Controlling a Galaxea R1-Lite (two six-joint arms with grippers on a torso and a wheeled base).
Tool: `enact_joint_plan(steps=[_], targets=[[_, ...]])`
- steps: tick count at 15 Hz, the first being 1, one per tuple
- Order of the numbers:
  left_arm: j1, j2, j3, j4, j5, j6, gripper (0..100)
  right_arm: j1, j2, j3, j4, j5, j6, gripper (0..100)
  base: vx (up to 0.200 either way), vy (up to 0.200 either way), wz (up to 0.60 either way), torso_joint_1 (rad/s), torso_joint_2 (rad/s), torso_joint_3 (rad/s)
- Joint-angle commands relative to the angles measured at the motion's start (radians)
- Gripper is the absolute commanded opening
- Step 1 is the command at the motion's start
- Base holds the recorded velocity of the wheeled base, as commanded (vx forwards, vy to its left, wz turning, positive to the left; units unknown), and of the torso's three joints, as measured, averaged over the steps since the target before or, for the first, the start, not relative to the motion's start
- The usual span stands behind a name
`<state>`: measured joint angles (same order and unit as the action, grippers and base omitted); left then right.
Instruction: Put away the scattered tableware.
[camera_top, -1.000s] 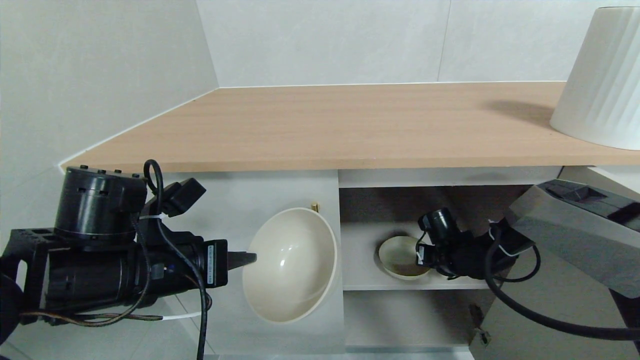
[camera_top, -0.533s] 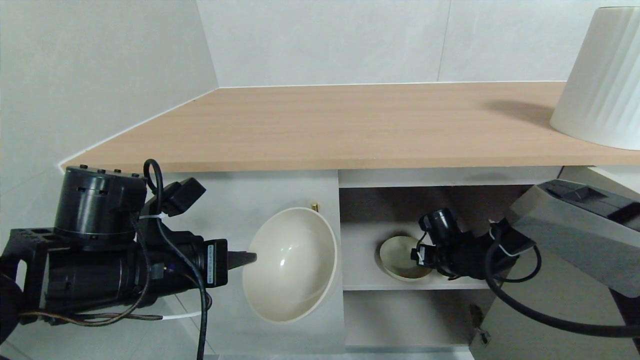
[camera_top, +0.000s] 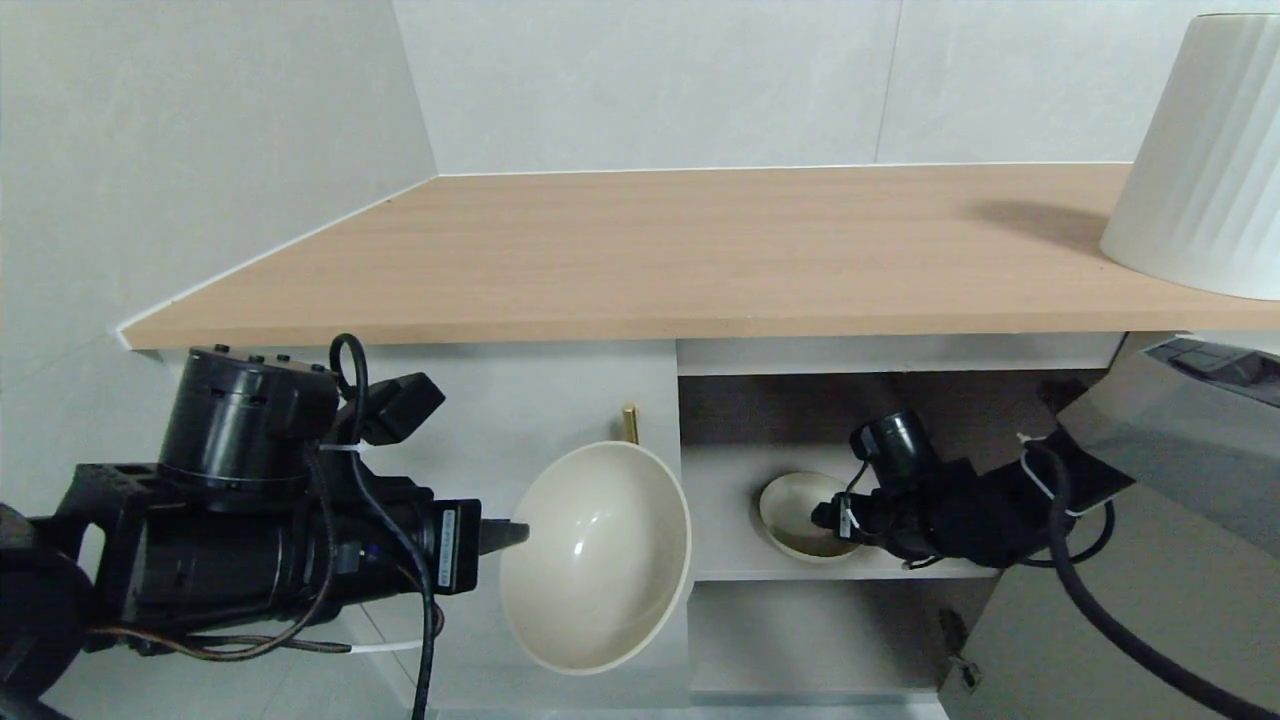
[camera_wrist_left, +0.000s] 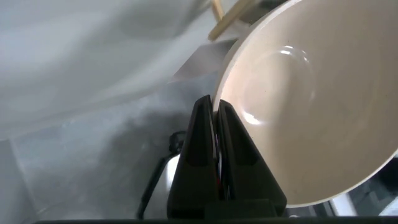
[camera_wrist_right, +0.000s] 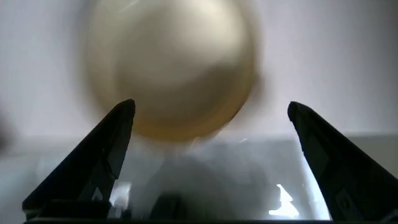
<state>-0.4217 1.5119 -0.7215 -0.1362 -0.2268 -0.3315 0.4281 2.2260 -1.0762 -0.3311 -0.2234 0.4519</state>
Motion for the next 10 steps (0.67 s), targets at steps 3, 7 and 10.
enact_joint_plan(steps=[3,7,10], targets=[[-0.121,0.110,0.028,-0.002,0.150,0.008,0,0.089,-0.289,0.219,0.001,0.165,-0.160,100,0.000,0.000,0.00,0.000,0.00,0.000],[-0.195,0.183,0.065,-0.005,0.210,0.005,0,0.172,-0.420,0.320,0.004,0.248,-0.248,100,0.000,0.000,0.00,0.000,0.00,0.000],[-0.244,0.283,0.073,-0.006,0.291,-0.004,0,0.264,-0.513,0.378,0.006,0.262,-0.289,100,0.000,0.000,0.00,0.000,0.00,0.000]])
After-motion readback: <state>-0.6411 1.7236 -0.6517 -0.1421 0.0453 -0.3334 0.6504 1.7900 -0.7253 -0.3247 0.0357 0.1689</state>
